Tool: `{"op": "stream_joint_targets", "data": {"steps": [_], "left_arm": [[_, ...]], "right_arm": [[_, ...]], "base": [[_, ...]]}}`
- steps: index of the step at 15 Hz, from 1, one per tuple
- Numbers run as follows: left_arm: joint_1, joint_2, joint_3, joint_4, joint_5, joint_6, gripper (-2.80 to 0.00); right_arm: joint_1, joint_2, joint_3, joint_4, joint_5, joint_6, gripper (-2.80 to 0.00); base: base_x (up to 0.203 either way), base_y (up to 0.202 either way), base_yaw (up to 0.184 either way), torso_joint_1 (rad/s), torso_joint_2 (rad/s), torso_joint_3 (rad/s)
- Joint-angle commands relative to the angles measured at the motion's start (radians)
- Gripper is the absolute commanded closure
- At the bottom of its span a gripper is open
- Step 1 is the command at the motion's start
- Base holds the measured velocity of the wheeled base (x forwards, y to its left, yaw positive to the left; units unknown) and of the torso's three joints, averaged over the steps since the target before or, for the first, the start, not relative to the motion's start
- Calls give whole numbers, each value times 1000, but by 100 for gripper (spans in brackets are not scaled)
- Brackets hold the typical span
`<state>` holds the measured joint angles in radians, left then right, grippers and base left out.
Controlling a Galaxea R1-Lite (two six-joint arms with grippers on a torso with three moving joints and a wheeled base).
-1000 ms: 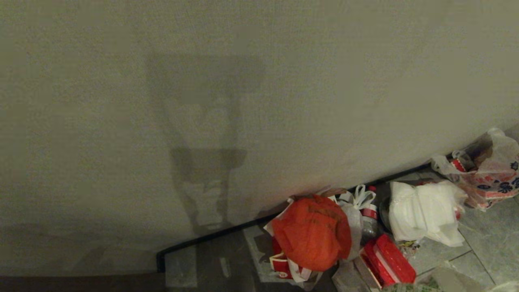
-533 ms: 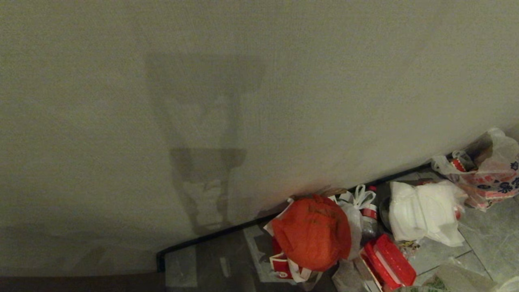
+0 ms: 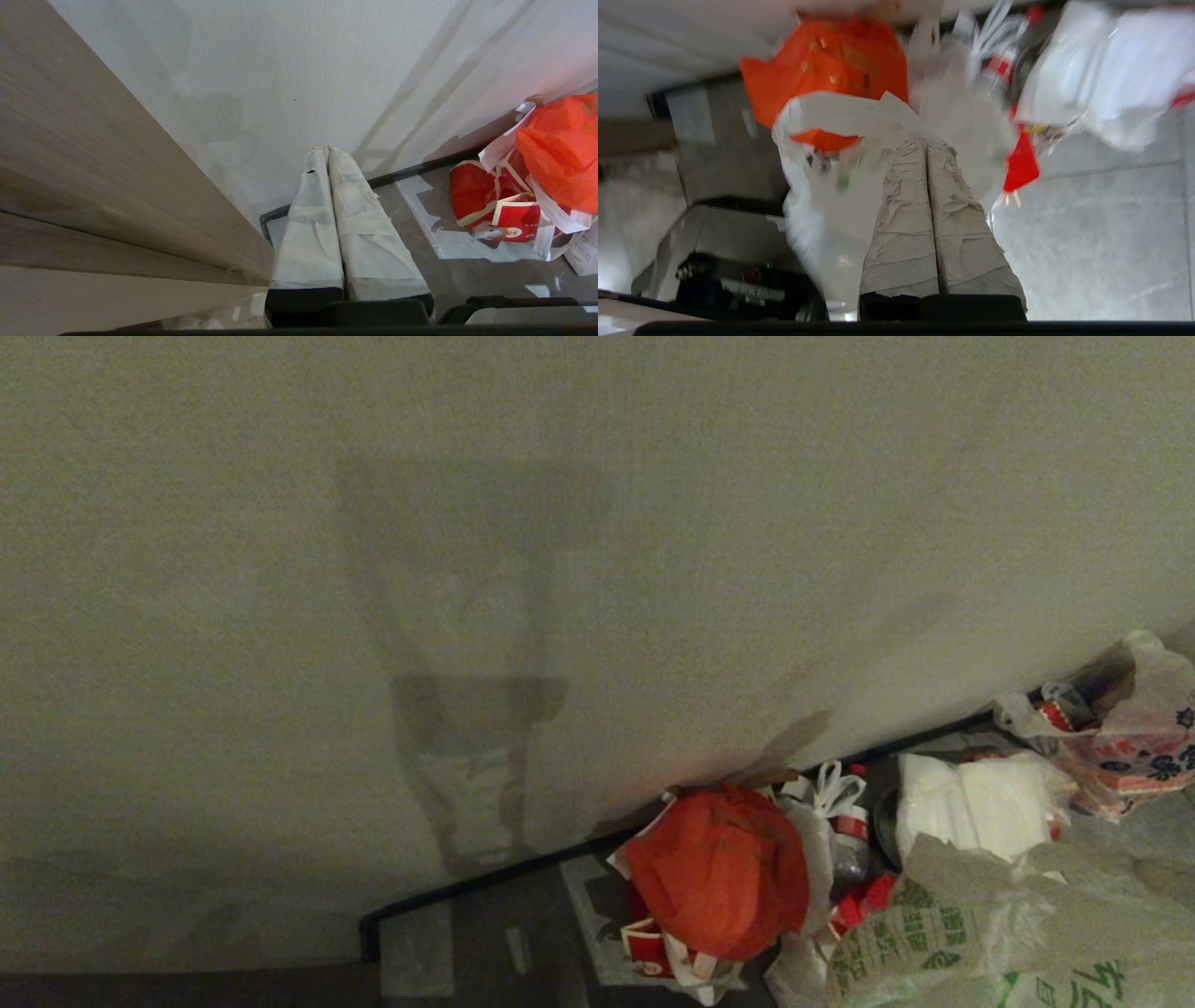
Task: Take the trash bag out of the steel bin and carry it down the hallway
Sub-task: Put the trash bag at the door
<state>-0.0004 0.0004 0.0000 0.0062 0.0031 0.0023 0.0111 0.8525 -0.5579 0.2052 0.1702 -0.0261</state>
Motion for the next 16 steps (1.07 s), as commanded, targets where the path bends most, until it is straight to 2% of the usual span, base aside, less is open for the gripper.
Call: {"op": "stream_joint_targets", "data": {"steps": [1,5,13,14,16], "left_arm": [[0,0,0,0,0,1,0],[0,0,0,0,0,1,0],[0,0,0,0,0,1,0],[0,0,0,0,0,1,0],[0,0,0,0,0,1,0]], "right_arm": [[9,168,-1,-23,2,-5,0],[51,320,5,-107,7,-37,0],[114,515,13,-337,-4,-45,0],[115,525,14,-356,-7,-44,-280],[115,529,20,-349,-11,-44,-280]], "base": [[0,0,0,0,0,0],[0,0,0,0,0,0],[0,0,0,0,0,0],[0,0,0,0,0,0],[0,0,0,0,0,0]]}}
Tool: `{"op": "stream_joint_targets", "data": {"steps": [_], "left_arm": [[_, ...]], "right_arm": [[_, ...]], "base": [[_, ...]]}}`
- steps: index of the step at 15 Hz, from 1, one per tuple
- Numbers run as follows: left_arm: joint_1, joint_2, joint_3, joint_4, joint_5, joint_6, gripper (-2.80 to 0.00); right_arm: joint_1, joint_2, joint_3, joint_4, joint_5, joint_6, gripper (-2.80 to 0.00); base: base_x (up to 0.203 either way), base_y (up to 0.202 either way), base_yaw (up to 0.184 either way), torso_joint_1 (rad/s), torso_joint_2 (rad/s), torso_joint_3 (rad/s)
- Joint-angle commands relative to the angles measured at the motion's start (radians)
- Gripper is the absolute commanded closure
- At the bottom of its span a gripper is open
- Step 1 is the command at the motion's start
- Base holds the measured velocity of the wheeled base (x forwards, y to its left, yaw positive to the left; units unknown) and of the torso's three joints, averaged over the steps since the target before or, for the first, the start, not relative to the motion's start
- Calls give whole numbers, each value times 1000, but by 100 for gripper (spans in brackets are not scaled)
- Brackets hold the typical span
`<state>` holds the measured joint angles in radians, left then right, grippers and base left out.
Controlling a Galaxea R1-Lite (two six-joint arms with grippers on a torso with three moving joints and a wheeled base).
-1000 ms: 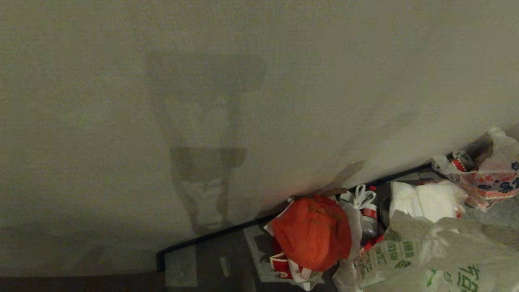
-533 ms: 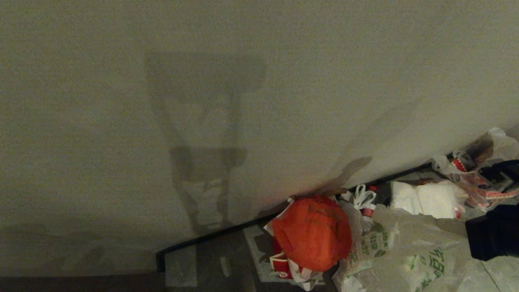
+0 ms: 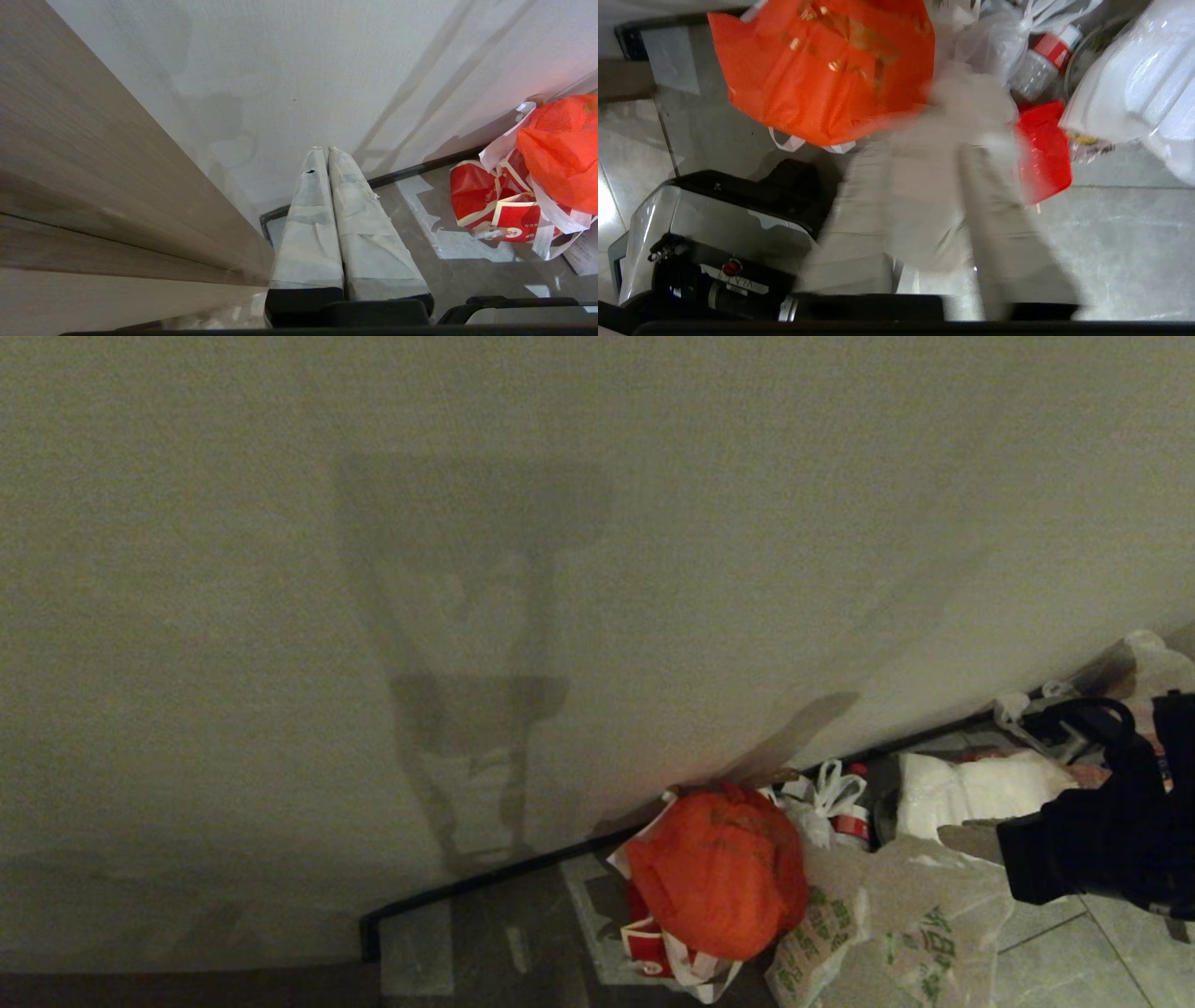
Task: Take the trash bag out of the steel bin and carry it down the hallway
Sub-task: Put the trash bag at the door
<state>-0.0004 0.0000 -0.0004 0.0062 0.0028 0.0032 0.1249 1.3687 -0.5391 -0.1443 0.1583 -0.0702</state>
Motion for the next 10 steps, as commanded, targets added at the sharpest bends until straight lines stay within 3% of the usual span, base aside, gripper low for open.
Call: {"op": "stream_joint_targets", "data": {"steps": [1,5,8,9,10], "left_arm": [[-1,0,-1,0,0,0,0],[0,0,0,0,0,0,0],[0,0,0,0,0,0,0],[0,0,-1,0,0,0,0],[0,0,0,0,0,-2,0]], "right_arm": [[1,15,11,-8,1,0,-280],[1,-49,11,-5,0,2,-280],[-1,-180,40,21,0,47,-280],[-1,-221,48,38,0,66,0],[-1,-261,53,66,-2,80,0]], "base": [[0,0,0,0,0,0],[0,0,0,0,0,0],[0,0,0,0,0,0],[0,0,0,0,0,0],[0,0,0,0,0,0]]}}
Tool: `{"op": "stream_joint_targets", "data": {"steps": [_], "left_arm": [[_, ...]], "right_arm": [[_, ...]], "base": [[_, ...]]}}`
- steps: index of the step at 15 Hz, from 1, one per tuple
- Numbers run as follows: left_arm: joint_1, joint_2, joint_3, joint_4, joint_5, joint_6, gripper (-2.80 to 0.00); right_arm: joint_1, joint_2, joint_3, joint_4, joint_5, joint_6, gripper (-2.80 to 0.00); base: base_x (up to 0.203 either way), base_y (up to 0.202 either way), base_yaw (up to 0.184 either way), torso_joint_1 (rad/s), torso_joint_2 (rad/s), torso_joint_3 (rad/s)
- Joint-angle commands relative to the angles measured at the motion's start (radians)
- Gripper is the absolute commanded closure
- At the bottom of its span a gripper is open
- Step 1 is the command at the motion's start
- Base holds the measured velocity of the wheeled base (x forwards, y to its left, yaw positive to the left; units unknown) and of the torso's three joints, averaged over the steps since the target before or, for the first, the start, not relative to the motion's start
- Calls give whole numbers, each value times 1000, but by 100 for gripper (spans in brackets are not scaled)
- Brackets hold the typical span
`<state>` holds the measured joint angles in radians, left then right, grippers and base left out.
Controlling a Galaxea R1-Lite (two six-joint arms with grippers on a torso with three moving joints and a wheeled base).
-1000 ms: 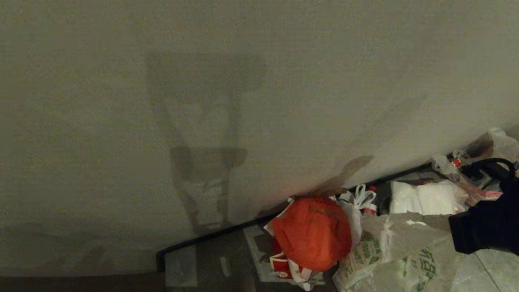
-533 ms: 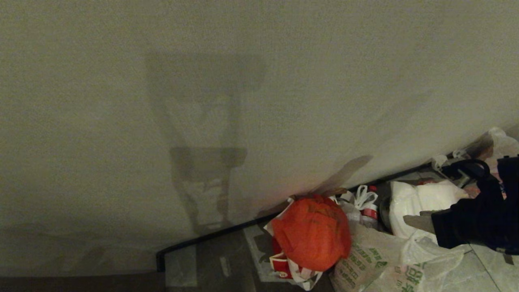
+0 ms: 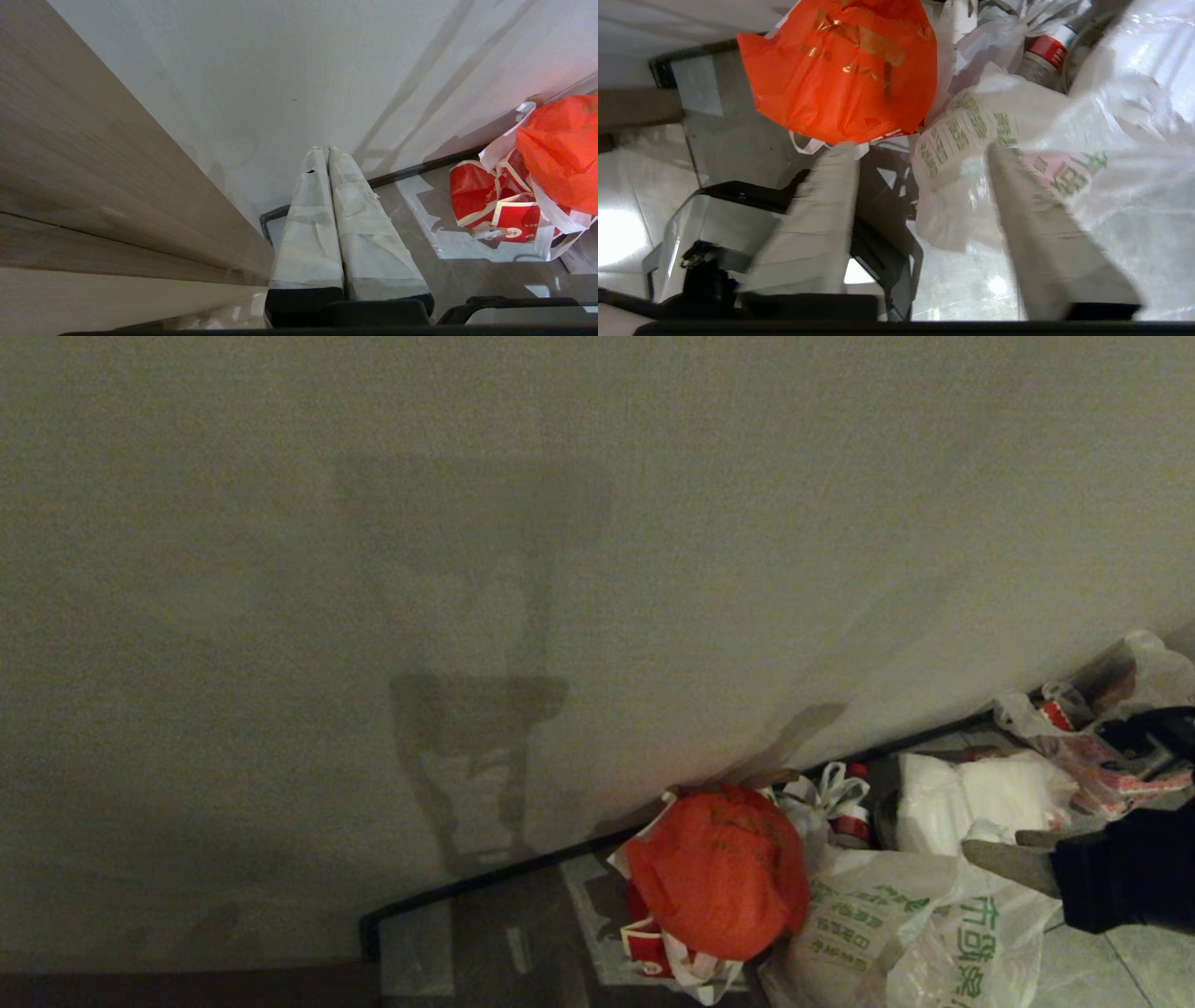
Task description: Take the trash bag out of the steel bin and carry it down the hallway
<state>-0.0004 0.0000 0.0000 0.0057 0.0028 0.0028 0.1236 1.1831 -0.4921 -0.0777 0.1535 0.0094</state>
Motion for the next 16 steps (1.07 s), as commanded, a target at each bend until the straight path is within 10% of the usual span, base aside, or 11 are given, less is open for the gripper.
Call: {"op": "stream_joint_targets", "data": {"steps": [1,11,16], "left_arm": [[0,0,0,0,0,0,0],[0,0,0,0,0,0,0],[0,0,0,0,0,0,0]], "right_arm": [[0,-112,3,23,-8,7,0],[-124,-799,60,451,-47,65,0],[-203,-910,252,330,-49,42,0]], "base": [[0,0,0,0,0,0],[0,0,0,0,0,0],[0,0,0,0,0,0]]}}
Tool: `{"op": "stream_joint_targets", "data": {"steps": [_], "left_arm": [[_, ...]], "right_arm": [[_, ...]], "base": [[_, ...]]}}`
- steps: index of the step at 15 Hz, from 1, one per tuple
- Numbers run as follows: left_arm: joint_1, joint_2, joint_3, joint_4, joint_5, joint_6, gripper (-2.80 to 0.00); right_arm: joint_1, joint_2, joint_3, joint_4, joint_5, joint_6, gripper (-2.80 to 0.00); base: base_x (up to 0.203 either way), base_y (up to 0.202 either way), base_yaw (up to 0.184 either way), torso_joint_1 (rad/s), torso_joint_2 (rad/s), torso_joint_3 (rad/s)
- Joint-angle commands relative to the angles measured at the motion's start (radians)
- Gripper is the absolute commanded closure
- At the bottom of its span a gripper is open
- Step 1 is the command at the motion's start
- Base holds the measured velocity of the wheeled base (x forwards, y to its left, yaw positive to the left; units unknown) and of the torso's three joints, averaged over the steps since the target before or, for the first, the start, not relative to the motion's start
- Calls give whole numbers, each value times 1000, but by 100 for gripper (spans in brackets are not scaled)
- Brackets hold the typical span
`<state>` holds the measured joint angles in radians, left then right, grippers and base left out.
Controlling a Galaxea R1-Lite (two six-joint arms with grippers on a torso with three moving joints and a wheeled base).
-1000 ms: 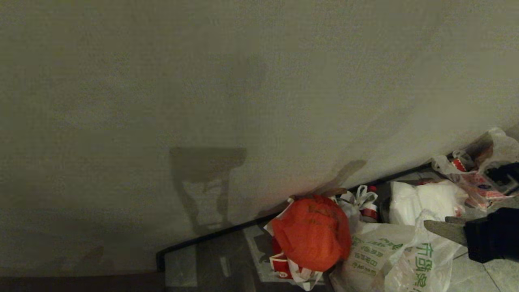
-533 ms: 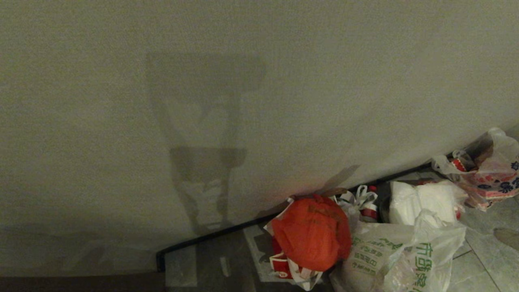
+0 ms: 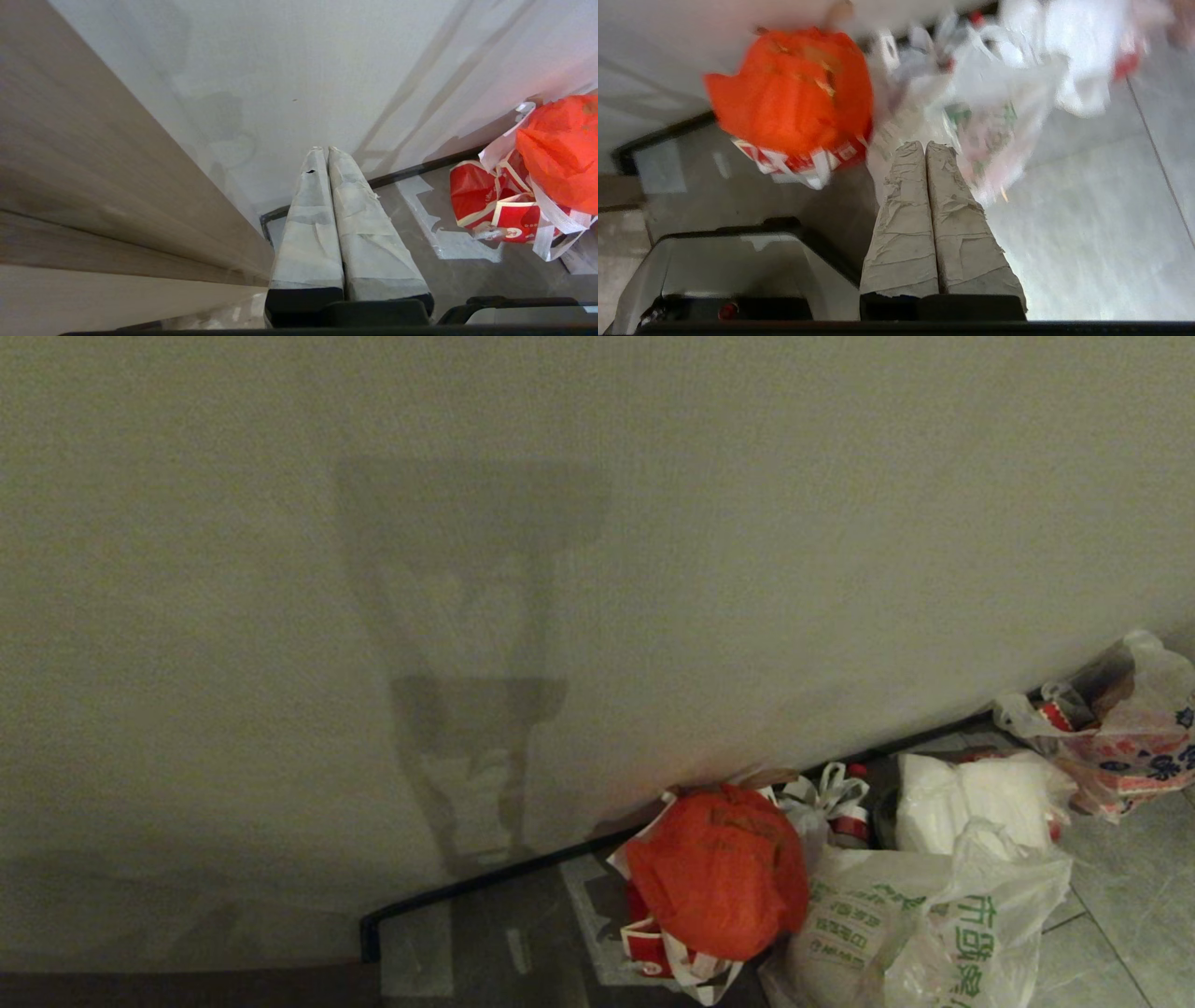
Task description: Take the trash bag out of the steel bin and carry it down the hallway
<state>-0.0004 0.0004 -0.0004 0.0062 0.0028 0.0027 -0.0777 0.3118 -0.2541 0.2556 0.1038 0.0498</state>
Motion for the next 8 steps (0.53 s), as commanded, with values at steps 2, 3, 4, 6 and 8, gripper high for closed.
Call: {"op": "stream_joint_targets", "data": {"steps": [2,3,4,6,8], "left_arm": [[-1,0,-1,0,0,0,0],[0,0,0,0,0,0,0],[0,0,0,0,0,0,0],[0,0,-1,0,0,-1,0],[0,0,0,0,0,0,0]], "right_arm": [[83,-98,24,54,1,-21,0],[92,-124,28,99,2,-38,0],[90,-180,32,121,4,-42,0],[88,-297,59,130,-1,-44,0],[87,-315,173,-82,-76,-45,0]], "base": [[0,0,0,0,0,0],[0,0,0,0,0,0],[0,0,0,0,0,0],[0,0,0,0,0,0],[0,0,0,0,0,0]]}}
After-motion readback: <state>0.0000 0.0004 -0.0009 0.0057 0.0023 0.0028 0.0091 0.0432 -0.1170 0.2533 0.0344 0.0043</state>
